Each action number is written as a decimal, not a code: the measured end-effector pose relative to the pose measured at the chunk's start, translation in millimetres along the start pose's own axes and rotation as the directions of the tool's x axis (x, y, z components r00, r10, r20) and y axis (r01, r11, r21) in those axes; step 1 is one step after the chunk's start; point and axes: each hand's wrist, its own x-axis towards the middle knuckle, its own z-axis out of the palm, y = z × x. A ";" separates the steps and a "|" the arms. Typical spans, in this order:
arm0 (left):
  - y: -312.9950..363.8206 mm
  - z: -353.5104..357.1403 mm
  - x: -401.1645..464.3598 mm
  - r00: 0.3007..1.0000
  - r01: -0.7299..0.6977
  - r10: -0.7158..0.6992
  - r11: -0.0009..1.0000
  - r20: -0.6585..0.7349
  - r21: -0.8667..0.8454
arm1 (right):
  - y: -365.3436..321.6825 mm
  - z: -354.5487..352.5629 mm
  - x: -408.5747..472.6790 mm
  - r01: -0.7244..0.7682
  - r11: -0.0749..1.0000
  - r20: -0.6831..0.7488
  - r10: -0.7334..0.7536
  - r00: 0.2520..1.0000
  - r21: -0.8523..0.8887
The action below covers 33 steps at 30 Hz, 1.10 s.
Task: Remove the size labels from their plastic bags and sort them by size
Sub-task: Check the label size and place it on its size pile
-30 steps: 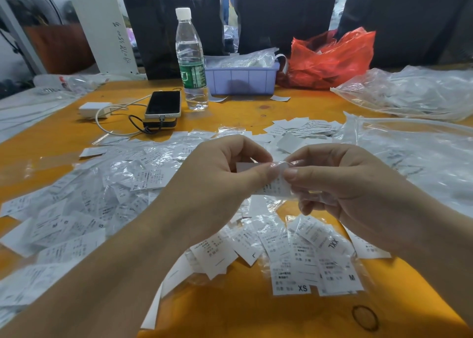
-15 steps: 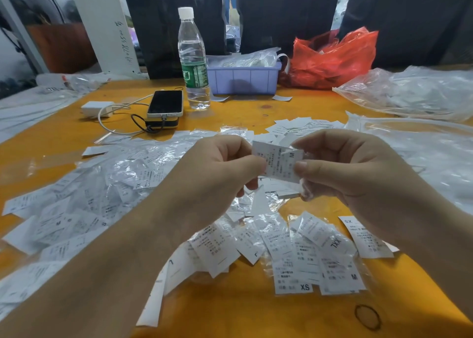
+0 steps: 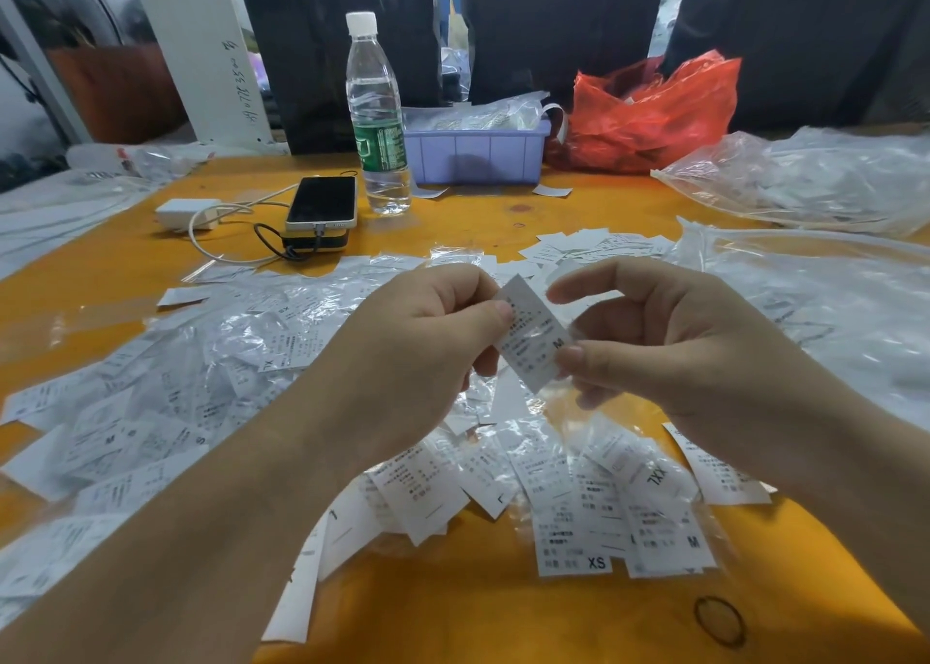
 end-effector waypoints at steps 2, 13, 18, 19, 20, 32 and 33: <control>-0.5 -1.7 0.4 1.000 0.006 -0.006 1.000 -0.001 0.020 | -0.4 -0.7 -0.1 0.008 1.000 -0.007 -0.008 1.000 -0.005; 1.1 5.5 -3.0 0.999 -0.023 0.020 0.998 0.049 0.054 | 4.0 2.9 0.1 0.027 1.000 -0.014 -0.027 1.000 -0.014; 2.3 6.8 -5.2 0.986 -0.144 0.151 0.984 -0.064 0.108 | 4.4 3.3 0.3 0.038 0.999 -0.044 -0.039 0.998 -0.009; 2.3 6.6 -5.2 0.981 -0.166 0.176 0.979 -0.079 0.116 | 4.3 3.2 0.3 0.041 0.999 -0.057 -0.042 0.997 -0.012; 2.3 6.5 -5.4 0.977 -0.185 0.196 0.975 -0.087 0.127 | 4.2 2.9 0.3 0.046 0.999 -0.075 -0.046 0.996 -0.014; 4.4 12.0 -10.4 0.954 -0.298 0.299 0.943 0.018 0.149 | 4.3 0.5 0.0 0.070 0.997 -0.133 -0.071 0.989 -0.009; 4.7 12.0 -10.7 0.955 -0.296 0.296 0.944 0.026 0.149 | 4.3 0.6 -0.2 0.068 0.998 -0.131 -0.069 0.989 -0.015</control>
